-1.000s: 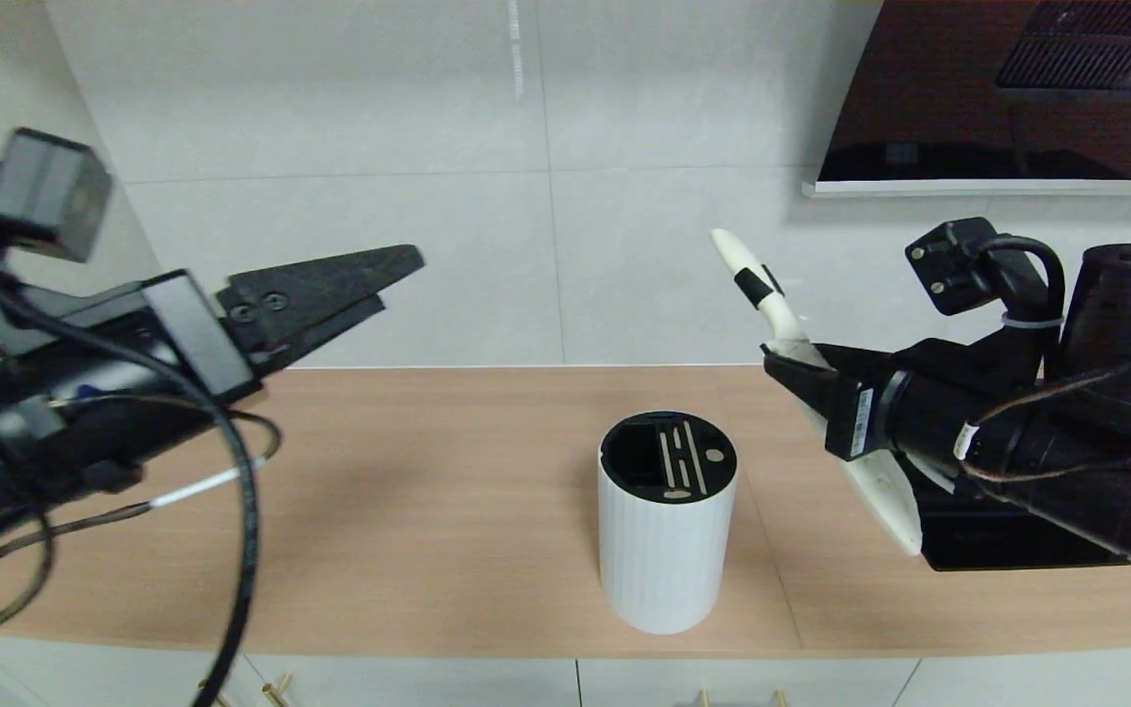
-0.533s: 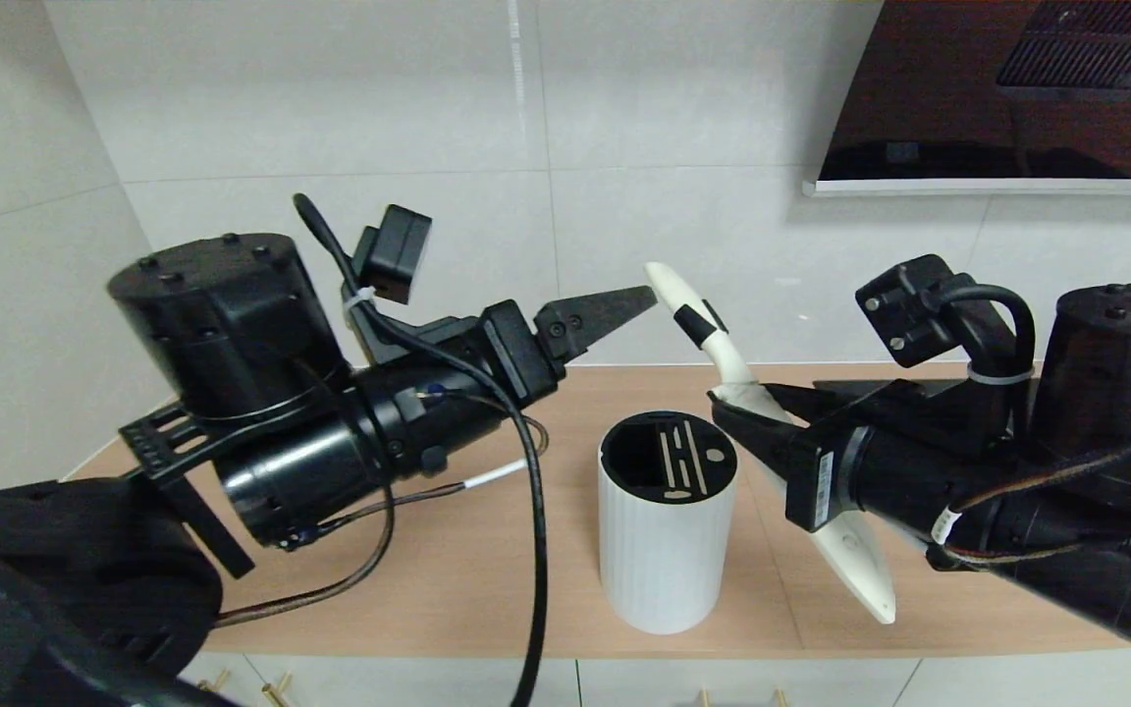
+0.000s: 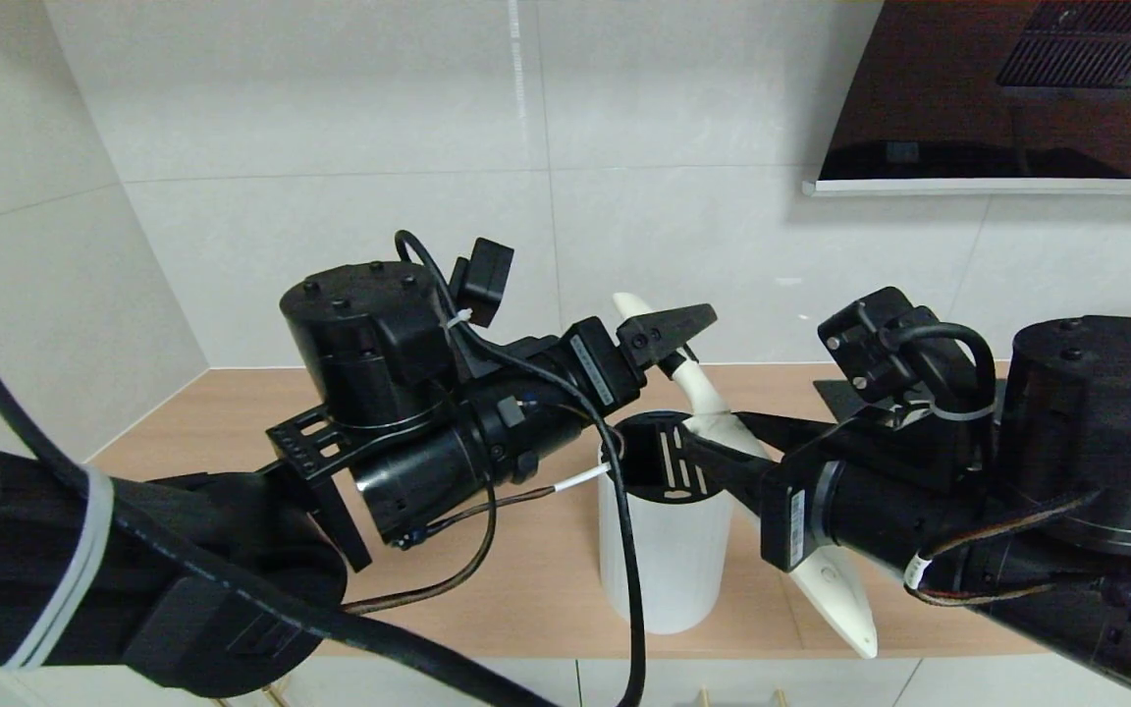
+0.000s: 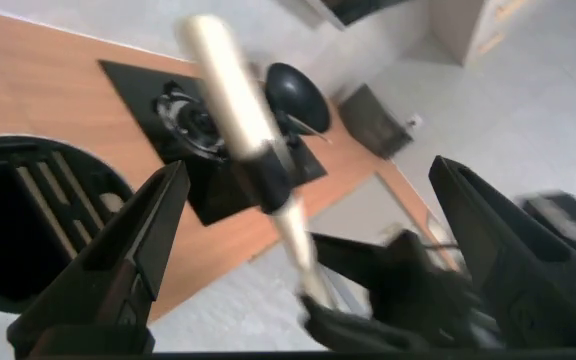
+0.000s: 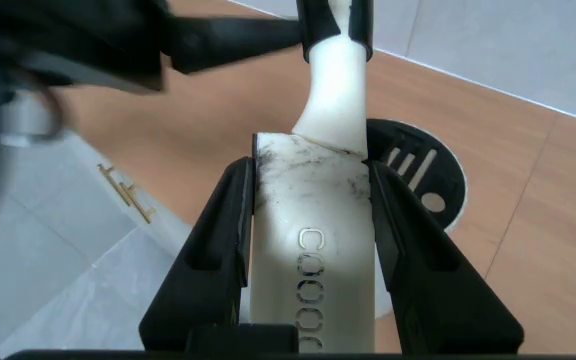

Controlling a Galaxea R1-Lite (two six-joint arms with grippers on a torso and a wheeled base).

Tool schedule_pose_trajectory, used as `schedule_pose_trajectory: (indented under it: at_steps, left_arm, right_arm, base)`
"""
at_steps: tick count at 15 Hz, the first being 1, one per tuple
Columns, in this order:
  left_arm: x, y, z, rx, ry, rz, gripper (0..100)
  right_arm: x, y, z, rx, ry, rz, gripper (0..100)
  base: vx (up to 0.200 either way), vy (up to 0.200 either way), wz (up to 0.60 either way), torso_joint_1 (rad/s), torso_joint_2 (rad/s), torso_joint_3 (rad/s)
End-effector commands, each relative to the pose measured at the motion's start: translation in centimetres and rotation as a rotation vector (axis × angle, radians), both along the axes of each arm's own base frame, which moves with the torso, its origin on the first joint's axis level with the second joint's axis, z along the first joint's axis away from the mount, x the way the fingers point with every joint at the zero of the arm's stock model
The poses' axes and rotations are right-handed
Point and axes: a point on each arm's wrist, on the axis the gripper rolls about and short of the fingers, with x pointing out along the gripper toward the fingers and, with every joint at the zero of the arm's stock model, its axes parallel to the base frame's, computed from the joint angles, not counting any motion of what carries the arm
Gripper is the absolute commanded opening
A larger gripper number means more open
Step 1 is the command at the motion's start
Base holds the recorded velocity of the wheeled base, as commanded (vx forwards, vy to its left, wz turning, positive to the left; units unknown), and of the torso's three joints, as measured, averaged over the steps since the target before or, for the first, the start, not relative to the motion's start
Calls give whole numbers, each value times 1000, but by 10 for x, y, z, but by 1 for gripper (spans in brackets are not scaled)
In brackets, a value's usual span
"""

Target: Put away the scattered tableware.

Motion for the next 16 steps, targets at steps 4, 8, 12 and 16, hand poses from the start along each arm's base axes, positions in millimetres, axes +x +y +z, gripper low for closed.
schedule_pose_trajectory:
  at_steps: [4, 8, 12, 16]
  left_arm:
    - [6, -9, -10, 16, 19, 9, 100]
    - [9, -11, -7, 6, 10, 44, 100]
    - [7, -14, -9, 11, 16, 30, 0]
    - [7, -15, -10, 13, 18, 29, 0]
  right_arm:
    - [-1, 6, -5, 7, -5, 14, 0]
    - [-2, 9, -10, -6, 6, 26, 0]
    - [-2, 9, -9, -3, 4, 26, 0]
    - [-2, 9, -6, 13, -13, 6, 0]
  base:
    - [0, 0, 0, 0, 0, 0]
    - [0, 0, 0, 0, 0, 0]
    - [0, 0, 0, 0, 0, 0]
    - [0, 0, 0, 0, 0, 0]
